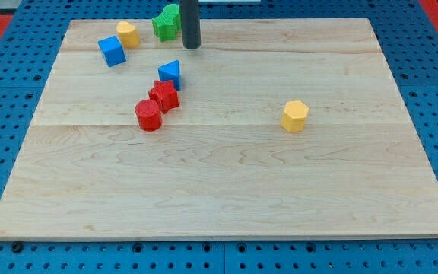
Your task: Move the green star to the top center of the board
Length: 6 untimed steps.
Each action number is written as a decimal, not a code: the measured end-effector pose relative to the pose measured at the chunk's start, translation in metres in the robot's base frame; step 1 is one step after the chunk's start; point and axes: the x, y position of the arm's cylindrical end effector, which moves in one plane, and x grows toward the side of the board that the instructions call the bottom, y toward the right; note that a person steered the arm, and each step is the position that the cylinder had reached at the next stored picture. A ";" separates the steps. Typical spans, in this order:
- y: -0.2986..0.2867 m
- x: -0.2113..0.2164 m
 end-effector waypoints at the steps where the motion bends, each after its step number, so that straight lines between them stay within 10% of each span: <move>1: -0.026 -0.015; 3: 0.113 -0.045; 6: 0.071 -0.022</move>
